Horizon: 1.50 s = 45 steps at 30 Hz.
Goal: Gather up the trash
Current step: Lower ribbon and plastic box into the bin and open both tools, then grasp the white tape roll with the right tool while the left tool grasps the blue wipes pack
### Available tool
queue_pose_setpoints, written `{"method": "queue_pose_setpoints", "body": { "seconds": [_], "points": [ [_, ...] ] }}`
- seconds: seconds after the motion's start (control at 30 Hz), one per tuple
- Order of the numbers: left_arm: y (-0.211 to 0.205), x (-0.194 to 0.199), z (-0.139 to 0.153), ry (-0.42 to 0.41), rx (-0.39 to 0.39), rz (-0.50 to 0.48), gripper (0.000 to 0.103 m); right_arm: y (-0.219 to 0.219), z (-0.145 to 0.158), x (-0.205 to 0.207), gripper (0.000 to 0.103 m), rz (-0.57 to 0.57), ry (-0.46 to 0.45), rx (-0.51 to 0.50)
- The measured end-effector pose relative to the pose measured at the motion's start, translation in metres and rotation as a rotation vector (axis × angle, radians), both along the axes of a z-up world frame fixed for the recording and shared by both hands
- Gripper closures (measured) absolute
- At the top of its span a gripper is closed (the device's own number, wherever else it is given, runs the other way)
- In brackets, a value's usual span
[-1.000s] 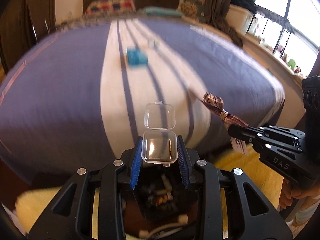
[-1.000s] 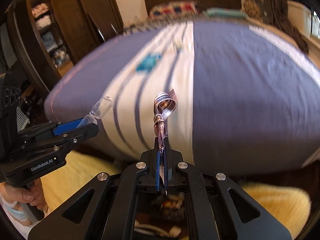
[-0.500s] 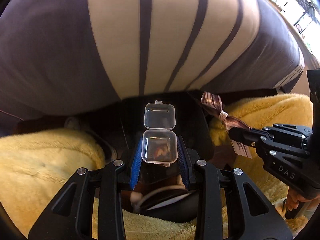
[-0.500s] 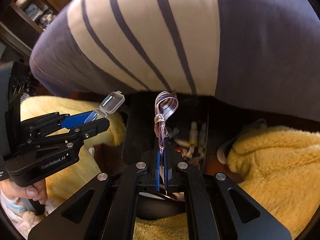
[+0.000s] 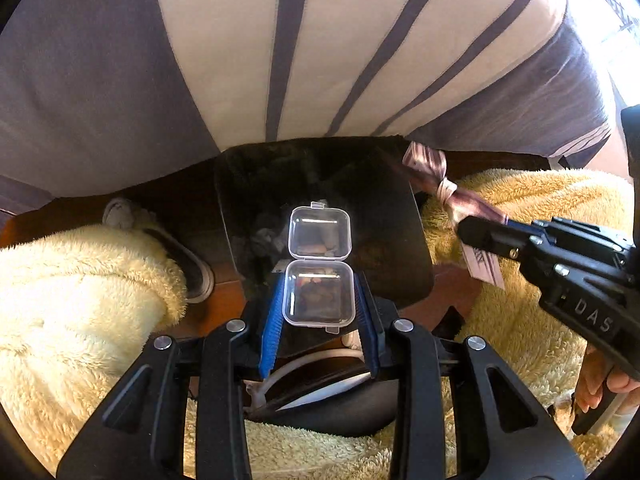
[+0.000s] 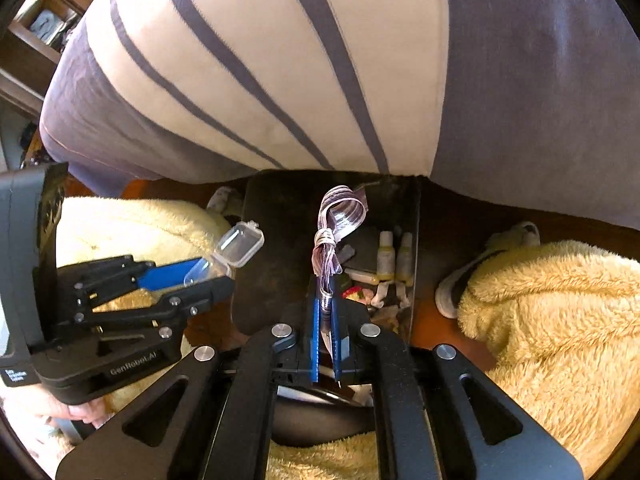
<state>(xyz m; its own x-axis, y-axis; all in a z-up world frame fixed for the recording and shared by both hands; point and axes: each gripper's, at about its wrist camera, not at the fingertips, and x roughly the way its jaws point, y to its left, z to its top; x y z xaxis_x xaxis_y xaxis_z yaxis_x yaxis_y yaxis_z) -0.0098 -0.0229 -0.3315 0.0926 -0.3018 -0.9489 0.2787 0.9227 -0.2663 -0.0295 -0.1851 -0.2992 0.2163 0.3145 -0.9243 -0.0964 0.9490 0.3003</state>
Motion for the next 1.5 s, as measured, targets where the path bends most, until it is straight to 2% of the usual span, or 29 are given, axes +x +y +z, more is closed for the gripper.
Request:
{"method": "queue_pose_setpoints", "body": {
  "seconds": [0.13, 0.2, 0.27, 0.3, 0.4, 0.43, 0.47, 0.53, 0.63, 0.8, 0.97, 1.23, 1.5],
  "points": [
    [0.002, 0.000, 0.004, -0.008, -0.004, 0.009, 0.058, -0.001, 0.004, 0.002, 0.094, -0.006, -0.016, 0.001],
    [0.003, 0.000, 0.008, -0.021, -0.003, 0.012, 0.055, -0.003, 0.006, 0.003, 0.089, -0.020, -0.024, -0.003],
    [0.004, 0.000, 0.011, -0.035, -0.001, 0.013, 0.051, -0.005, 0.006, 0.004, 0.064, -0.024, -0.031, 0.001],
    [0.004, 0.000, 0.013, -0.044, 0.001, 0.015, 0.051, -0.006, 0.008, 0.004, 0.059, -0.030, -0.039, 0.003],
    [0.006, 0.000, 0.031, -0.091, 0.012, 0.019, 0.045, -0.011, 0.021, 0.004, 0.056, -0.057, -0.085, -0.001],
    [0.007, 0.000, 0.036, -0.105, 0.010, 0.022, 0.041, -0.013, 0.027, 0.004, 0.049, -0.062, -0.102, -0.003],
    [0.008, 0.000, 0.046, -0.128, 0.008, 0.028, 0.037, -0.015, 0.034, 0.004, 0.035, -0.068, -0.123, -0.006],
    [0.011, 0.003, 0.064, -0.172, -0.002, 0.036, 0.031, -0.022, 0.056, 0.004, 0.018, -0.092, -0.191, -0.015],
    [0.017, 0.009, 0.102, -0.273, -0.017, 0.052, 0.019, -0.031, 0.092, 0.005, 0.005, -0.124, -0.302, -0.035],
    [0.020, 0.029, 0.150, -0.400, -0.017, 0.057, 0.016, -0.047, 0.141, 0.023, 0.004, -0.156, -0.434, -0.070],
    [0.016, 0.066, 0.184, -0.496, 0.002, 0.079, 0.015, -0.058, 0.166, 0.057, 0.004, -0.185, -0.487, -0.086],
    [-0.005, 0.144, 0.198, -0.521, 0.018, 0.113, 0.015, -0.067, 0.187, 0.136, 0.004, -0.242, -0.526, -0.105],
    [-0.032, 0.203, 0.192, -0.510, 0.006, 0.116, 0.015, -0.059, 0.193, 0.198, 0.004, -0.236, -0.547, -0.115]
  ]
}}
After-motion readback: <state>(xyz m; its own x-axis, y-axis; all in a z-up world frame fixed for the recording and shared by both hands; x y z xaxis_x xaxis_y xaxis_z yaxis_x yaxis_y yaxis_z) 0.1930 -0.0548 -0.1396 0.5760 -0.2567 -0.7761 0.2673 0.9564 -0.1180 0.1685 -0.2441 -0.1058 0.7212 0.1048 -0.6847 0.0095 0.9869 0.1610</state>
